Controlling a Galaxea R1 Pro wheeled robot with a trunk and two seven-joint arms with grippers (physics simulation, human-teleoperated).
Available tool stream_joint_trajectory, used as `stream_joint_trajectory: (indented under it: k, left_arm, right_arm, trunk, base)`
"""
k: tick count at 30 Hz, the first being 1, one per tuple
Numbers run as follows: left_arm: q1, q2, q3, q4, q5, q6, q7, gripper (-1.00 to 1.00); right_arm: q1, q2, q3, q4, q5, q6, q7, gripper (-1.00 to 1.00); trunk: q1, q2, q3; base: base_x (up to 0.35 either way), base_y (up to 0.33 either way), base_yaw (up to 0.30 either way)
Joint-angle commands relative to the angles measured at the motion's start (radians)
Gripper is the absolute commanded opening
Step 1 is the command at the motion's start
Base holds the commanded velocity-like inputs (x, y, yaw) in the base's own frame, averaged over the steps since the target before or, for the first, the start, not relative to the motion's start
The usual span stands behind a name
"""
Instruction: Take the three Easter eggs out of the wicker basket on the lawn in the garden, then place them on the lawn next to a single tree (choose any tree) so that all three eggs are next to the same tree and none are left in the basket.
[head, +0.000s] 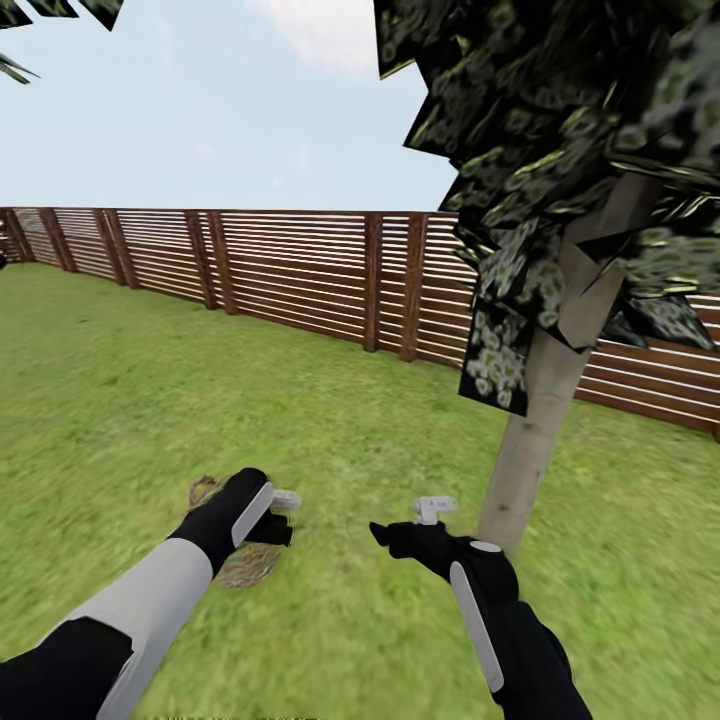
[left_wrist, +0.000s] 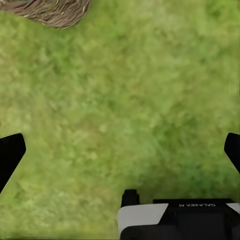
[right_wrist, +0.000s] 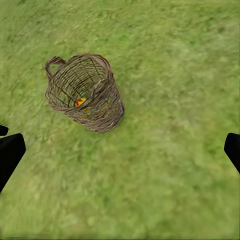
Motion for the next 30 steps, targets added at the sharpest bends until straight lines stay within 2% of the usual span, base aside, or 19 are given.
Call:
stream_joint_trajectory:
  k: [1,9,14,15,17,19,20,24,30]
  left_arm:
    - [-0.001,0.001,-0.005,0.000,0.010,0.002,0.009,1.00]
    - [-0.001,0.016,-0.004,0.000,0.012,0.002,0.009,1.00]
    - [-0.002,0.041,0.002,0.000,0.014,0.002,0.009,1.00]
    - [-0.003,0.044,0.009,0.000,0.014,0.002,0.009,1.00]
    - [-0.003,0.057,0.065,0.000,0.012,0.000,0.011,1.00]
    - [-0.003,0.069,0.105,0.001,0.010,-0.005,0.020,1.00]
    - [-0.003,0.073,0.114,0.001,0.010,-0.006,0.023,1.00]
    - [-0.002,0.085,0.141,0.000,0.009,-0.010,0.036,1.00]
    - [0.000,0.088,0.147,-0.008,0.008,-0.011,0.043,1.00]
  right_arm:
    - [-0.001,0.000,-0.001,-0.001,-0.009,0.006,-0.003,1.00]
    - [-0.001,0.000,0.000,-0.001,-0.010,0.006,-0.003,1.00]
    - [-0.001,0.001,-0.001,0.000,-0.009,0.006,-0.003,1.00]
    - [-0.001,0.000,-0.001,0.000,-0.009,0.006,-0.003,1.00]
    - [-0.001,0.001,0.000,0.000,-0.009,0.006,-0.003,1.00]
    - [-0.001,0.000,0.000,0.000,-0.009,0.006,-0.003,1.00]
    - [-0.001,0.000,0.000,0.000,-0.009,0.006,-0.003,1.00]
    - [-0.001,0.001,0.000,0.000,-0.009,0.006,-0.003,1.00]
    - [-0.001,0.000,-0.001,0.000,-0.009,0.006,-0.003,1.00]
  trunk:
    - [-0.004,0.006,0.002]
    - [-0.034,0.062,0.027]
    - [-0.054,0.097,0.042]
    - [-0.057,0.104,0.046]
    - [-0.065,0.118,0.052]
    - [-0.073,0.132,0.058]
    - [-0.077,0.139,0.061]
    - [-0.077,0.139,0.061]
    - [-0.077,0.139,0.061]
  base:
    - [0.000,0.000,0.290]
    - [0.000,0.000,0.290]
    - [0.000,0.000,0.290]
    - [0.000,0.000,0.290]
    - [0.000,0.000,0.290]
    - [0.000,0.000,0.290]
    - [0.000,0.000,0.290]
    - [0.000,0.000,0.290]
    - [0.000,0.000,0.290]
